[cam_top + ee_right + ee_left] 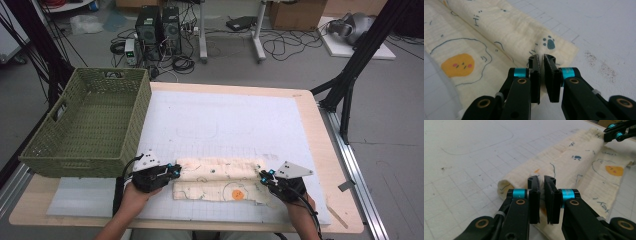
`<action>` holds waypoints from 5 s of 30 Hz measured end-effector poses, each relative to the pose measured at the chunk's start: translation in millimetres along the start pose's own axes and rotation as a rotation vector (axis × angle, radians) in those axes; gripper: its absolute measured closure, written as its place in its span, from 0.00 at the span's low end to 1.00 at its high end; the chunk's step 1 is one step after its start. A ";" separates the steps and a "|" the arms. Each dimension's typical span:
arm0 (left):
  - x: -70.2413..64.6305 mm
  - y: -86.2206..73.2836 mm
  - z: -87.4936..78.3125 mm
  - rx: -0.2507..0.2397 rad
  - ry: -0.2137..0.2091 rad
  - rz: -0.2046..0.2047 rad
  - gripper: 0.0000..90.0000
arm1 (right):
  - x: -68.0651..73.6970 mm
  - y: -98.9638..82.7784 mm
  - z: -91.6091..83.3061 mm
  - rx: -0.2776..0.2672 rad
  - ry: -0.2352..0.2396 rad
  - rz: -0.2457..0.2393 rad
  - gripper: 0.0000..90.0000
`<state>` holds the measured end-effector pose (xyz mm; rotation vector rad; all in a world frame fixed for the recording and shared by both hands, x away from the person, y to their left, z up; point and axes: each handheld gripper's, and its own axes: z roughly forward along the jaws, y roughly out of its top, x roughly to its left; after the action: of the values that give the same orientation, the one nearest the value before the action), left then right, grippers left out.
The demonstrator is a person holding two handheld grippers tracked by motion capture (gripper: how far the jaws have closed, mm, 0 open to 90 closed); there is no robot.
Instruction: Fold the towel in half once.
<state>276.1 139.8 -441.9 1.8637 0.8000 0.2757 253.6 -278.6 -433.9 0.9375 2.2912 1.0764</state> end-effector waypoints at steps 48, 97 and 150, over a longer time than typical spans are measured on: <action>7.8 2.9 12.1 0.090 0.073 -0.078 0.97 | -17.6 -10.5 -14.7 -0.043 -0.117 0.082 0.58; 44.3 19.5 44.5 0.170 0.120 -0.065 0.93 | -42.1 20.2 57.0 0.068 0.085 0.175 0.87; 38.3 23.9 3.1 -0.136 0.105 -0.044 0.21 | -27.3 16.9 0.9 -0.056 -0.134 0.104 0.22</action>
<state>316.0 156.4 -428.5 1.7131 0.8706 0.3931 279.1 -290.2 -418.4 1.0831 2.1136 1.0806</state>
